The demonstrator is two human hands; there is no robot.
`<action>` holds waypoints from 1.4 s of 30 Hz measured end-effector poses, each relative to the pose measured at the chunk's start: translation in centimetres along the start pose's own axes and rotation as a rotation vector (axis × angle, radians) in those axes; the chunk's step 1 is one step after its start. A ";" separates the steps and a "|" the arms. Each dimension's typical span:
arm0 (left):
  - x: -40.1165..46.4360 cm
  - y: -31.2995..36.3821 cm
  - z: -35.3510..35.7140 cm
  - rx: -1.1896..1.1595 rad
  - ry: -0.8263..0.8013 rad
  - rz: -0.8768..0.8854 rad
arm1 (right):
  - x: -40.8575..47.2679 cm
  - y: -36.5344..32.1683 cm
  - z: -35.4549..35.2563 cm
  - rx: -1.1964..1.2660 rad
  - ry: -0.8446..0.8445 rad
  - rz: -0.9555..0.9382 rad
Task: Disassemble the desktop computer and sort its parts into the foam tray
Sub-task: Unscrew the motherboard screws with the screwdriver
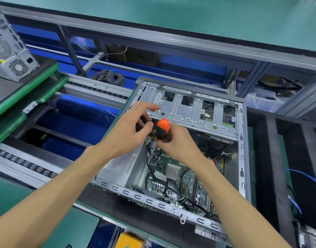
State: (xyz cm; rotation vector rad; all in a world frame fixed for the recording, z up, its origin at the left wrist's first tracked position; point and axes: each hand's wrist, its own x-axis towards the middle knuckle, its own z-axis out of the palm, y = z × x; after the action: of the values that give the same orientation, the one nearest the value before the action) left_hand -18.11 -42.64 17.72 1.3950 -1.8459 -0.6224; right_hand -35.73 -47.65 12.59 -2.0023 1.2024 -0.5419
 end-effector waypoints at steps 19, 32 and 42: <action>3.1 3.7 -1.6 0.423 -0.335 0.079 | 0.3 0.2 0.6 0.177 0.032 -0.045; 2.1 3.0 -1.0 0.448 -0.301 0.120 | 0.0 0.0 0.8 0.167 0.041 -0.075; 1.8 1.9 -0.9 -0.035 0.191 -0.446 | -0.2 0.3 0.0 0.087 0.051 -0.053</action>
State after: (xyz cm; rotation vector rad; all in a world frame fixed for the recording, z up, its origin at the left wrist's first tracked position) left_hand -18.81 -43.74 20.19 1.7930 -1.3757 -0.7059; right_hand -35.99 -47.55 12.31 -1.9618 1.1393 -0.6644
